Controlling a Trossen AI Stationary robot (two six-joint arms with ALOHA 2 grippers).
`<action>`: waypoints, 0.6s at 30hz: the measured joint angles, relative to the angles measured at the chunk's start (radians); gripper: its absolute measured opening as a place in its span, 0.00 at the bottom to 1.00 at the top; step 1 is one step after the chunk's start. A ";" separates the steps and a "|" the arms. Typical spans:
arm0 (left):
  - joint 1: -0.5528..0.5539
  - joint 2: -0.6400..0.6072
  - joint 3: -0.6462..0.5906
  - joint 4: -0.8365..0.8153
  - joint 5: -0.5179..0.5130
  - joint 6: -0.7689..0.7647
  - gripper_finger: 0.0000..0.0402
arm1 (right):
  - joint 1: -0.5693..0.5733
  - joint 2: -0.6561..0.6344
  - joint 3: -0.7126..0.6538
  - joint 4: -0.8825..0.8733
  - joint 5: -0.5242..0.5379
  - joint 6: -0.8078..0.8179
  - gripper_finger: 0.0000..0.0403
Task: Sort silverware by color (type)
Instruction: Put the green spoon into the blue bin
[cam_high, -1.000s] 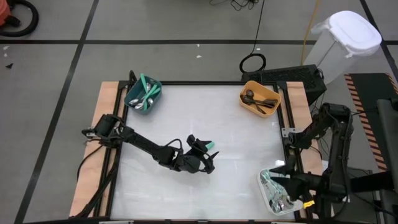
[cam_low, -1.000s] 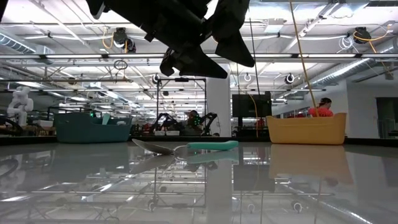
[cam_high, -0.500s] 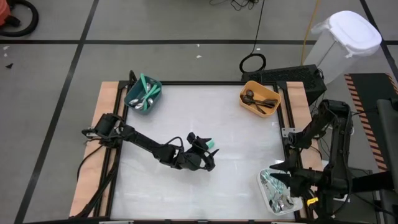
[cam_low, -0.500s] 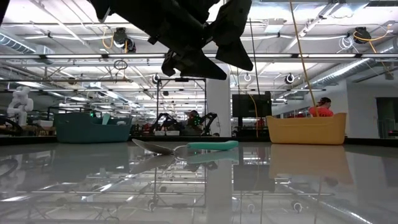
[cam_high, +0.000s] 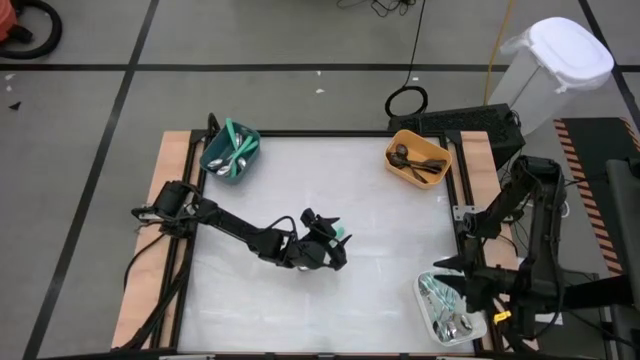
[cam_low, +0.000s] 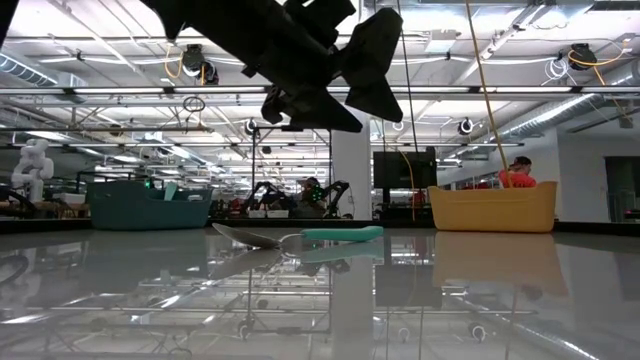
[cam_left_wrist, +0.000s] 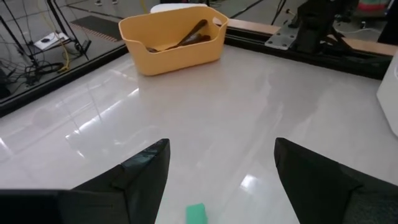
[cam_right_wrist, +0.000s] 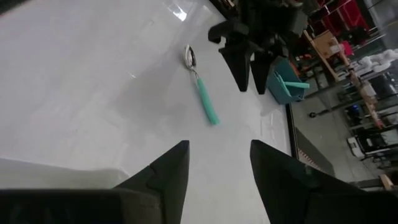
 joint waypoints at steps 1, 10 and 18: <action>0.000 0.000 0.000 -0.005 0.000 -0.001 0.71 | 0.000 0.000 -0.014 -0.001 0.000 0.004 0.41; -0.004 0.000 0.000 -0.032 0.000 -0.017 0.71 | 0.000 -0.089 -0.128 -0.004 0.000 0.064 0.41; -0.007 0.000 0.000 -0.096 0.008 -0.045 0.71 | 0.000 -0.239 -0.206 0.023 0.024 0.108 0.34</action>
